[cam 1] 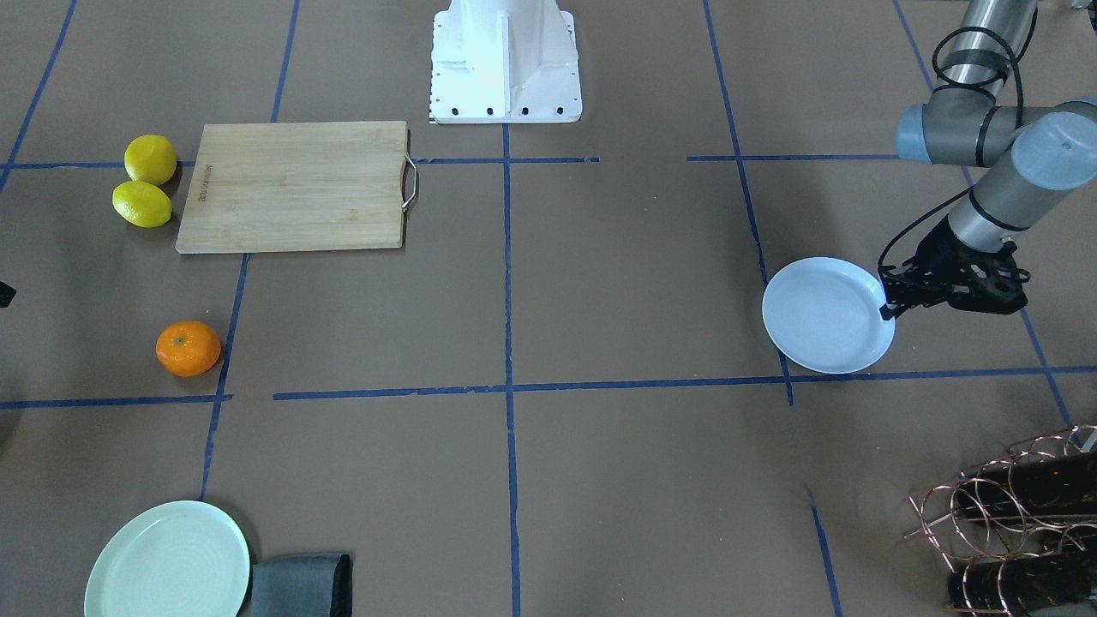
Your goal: Pick orange to plate
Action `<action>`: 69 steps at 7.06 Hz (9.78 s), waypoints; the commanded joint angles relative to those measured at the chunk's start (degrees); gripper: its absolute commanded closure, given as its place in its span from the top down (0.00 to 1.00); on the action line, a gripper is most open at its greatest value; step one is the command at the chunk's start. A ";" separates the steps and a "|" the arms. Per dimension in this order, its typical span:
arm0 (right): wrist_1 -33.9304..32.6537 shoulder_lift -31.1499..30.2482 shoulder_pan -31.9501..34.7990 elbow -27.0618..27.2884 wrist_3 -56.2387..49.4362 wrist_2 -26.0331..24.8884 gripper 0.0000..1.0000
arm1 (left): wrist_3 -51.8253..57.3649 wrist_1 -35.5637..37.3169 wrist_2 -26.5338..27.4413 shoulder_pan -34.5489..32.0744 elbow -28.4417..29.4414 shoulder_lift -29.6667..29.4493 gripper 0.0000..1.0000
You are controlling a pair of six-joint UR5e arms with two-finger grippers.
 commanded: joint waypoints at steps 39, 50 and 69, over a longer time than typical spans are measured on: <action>-0.52 9.59 -24.26 -5.64 10.09 -20.46 0.00 | -18.98 10.97 10.85 10.69 -6.52 -20.24 1.00; -1.05 38.31 -41.04 -19.39 32.86 -31.09 0.00 | 18.69 16.16 11.09 -2.08 -12.06 -2.92 1.00; -27.60 -0.57 7.09 -0.24 -47.75 -7.28 1.00 | 59.56 43.94 -0.33 -27.92 -9.97 7.72 1.00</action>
